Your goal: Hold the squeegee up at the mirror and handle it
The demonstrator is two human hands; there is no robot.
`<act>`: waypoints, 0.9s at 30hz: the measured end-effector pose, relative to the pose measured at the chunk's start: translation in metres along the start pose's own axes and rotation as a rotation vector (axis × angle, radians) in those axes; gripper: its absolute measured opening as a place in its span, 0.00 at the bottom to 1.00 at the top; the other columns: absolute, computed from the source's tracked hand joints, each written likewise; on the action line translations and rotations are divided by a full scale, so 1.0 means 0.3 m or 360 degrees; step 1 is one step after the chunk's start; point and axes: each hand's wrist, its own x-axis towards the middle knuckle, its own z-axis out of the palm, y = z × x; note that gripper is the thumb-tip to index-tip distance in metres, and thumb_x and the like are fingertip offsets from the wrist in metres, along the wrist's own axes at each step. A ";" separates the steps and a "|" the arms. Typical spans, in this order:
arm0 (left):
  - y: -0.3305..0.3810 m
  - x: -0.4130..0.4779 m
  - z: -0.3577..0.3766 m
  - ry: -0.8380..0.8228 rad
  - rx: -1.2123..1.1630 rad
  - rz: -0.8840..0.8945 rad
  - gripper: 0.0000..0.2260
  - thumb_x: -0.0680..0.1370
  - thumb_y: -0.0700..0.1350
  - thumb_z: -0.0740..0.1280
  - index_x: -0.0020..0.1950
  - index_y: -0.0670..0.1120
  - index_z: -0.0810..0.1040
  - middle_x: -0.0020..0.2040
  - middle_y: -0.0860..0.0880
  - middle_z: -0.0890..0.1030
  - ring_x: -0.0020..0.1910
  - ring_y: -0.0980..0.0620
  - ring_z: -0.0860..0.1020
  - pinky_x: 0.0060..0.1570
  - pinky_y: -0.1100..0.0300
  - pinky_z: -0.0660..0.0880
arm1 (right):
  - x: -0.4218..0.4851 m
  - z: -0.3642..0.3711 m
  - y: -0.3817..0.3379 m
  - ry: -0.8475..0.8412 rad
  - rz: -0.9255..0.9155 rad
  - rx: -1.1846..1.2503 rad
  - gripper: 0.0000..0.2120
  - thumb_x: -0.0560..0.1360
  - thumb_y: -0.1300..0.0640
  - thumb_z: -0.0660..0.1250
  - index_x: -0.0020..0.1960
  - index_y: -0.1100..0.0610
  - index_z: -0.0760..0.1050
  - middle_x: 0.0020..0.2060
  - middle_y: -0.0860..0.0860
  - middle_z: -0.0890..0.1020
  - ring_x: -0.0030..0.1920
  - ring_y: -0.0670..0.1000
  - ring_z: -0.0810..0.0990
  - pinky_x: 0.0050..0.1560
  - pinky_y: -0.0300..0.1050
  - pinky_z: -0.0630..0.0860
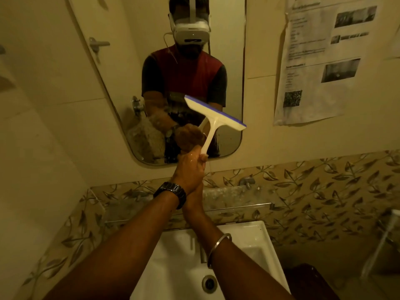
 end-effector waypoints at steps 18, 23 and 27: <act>0.181 0.033 -0.191 0.0353 -0.0893 -0.0046 0.12 0.88 0.46 0.56 0.52 0.44 0.75 0.39 0.44 0.75 0.30 0.55 0.70 0.31 0.63 0.72 | 0.056 -0.010 -0.220 -0.0295 -0.0504 -0.0252 0.12 0.85 0.60 0.59 0.48 0.61 0.79 0.37 0.54 0.82 0.36 0.50 0.79 0.36 0.46 0.76; 0.101 0.037 -0.130 0.0382 -0.0981 -0.0169 0.13 0.88 0.47 0.55 0.53 0.41 0.75 0.38 0.43 0.74 0.30 0.53 0.70 0.30 0.61 0.72 | 0.081 -0.025 -0.159 -0.0271 -0.0417 -0.0409 0.11 0.84 0.60 0.60 0.46 0.62 0.78 0.36 0.55 0.81 0.35 0.48 0.78 0.34 0.44 0.75; 0.005 -0.037 -0.029 0.0429 -0.1042 -0.0348 0.13 0.88 0.48 0.55 0.49 0.45 0.75 0.37 0.43 0.74 0.29 0.51 0.69 0.29 0.58 0.71 | 0.059 -0.087 -0.050 -0.0325 -0.0337 -0.0619 0.13 0.84 0.61 0.61 0.43 0.55 0.78 0.33 0.50 0.81 0.32 0.44 0.78 0.34 0.41 0.75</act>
